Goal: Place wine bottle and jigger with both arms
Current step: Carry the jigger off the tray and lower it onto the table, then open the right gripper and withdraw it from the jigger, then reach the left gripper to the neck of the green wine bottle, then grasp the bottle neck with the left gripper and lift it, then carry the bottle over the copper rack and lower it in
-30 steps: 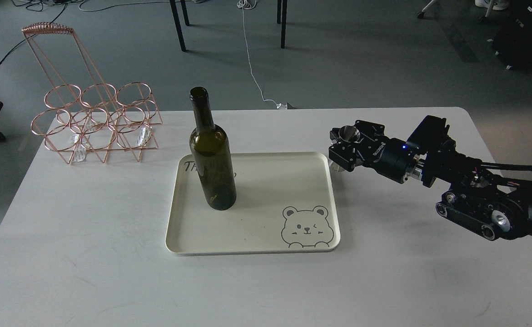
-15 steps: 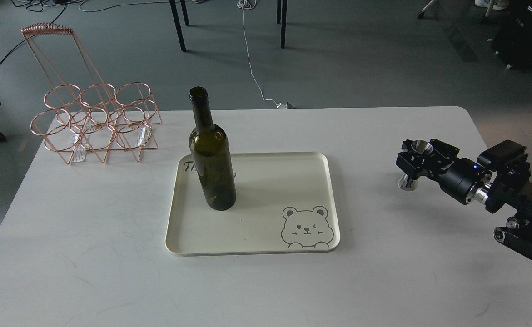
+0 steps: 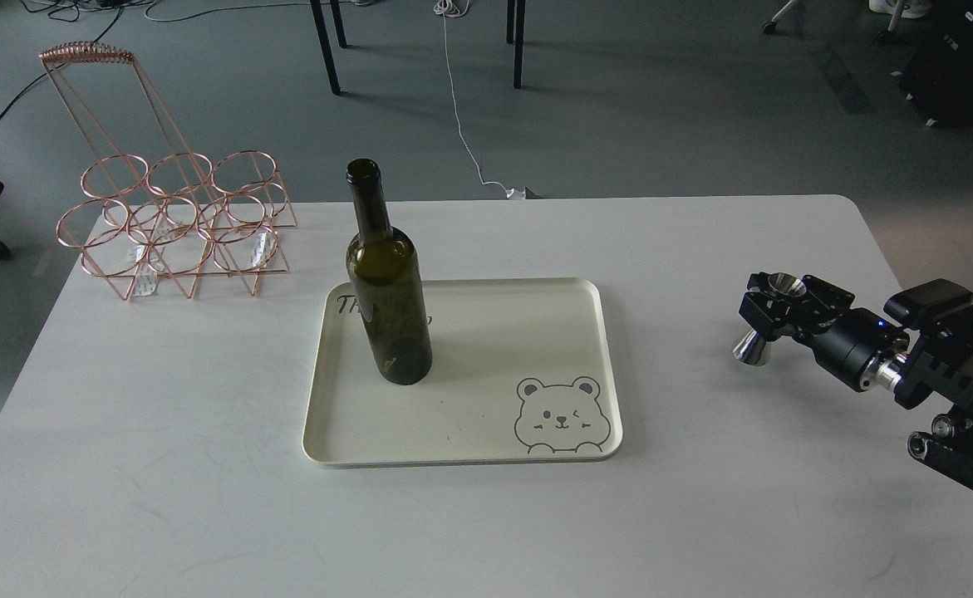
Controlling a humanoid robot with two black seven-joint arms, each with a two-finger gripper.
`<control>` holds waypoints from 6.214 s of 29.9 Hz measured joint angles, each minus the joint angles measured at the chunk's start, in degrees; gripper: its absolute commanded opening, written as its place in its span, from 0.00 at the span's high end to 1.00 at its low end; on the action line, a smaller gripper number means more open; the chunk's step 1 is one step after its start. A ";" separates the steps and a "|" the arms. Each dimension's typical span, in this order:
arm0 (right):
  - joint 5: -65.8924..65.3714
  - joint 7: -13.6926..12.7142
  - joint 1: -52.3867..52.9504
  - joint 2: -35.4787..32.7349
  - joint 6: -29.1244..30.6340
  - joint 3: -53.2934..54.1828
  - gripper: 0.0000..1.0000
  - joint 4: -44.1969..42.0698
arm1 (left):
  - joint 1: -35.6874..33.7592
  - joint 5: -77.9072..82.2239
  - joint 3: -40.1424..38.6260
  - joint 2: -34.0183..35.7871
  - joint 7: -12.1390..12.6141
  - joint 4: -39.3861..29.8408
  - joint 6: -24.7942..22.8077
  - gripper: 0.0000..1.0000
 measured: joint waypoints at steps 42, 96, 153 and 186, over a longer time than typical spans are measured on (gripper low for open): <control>0.09 0.01 -0.65 -8.51 -0.01 -0.23 0.15 14.04 | -0.02 -0.09 -0.21 0.56 -0.31 -0.09 0.00 0.02; 95.21 0.00 11.79 5.06 56.00 28.75 0.01 -34.60 | -9.60 105.56 7.56 25.94 -5.26 -70.82 10.25 0.02; 95.19 0.00 10.91 5.01 55.99 27.90 0.01 -35.01 | -10.51 115.76 10.27 13.48 -4.59 -65.36 19.26 0.74; 94.90 0.00 11.26 4.76 55.99 27.47 0.01 -35.09 | -23.41 112.66 10.21 15.24 -7.79 -36.93 13.80 0.77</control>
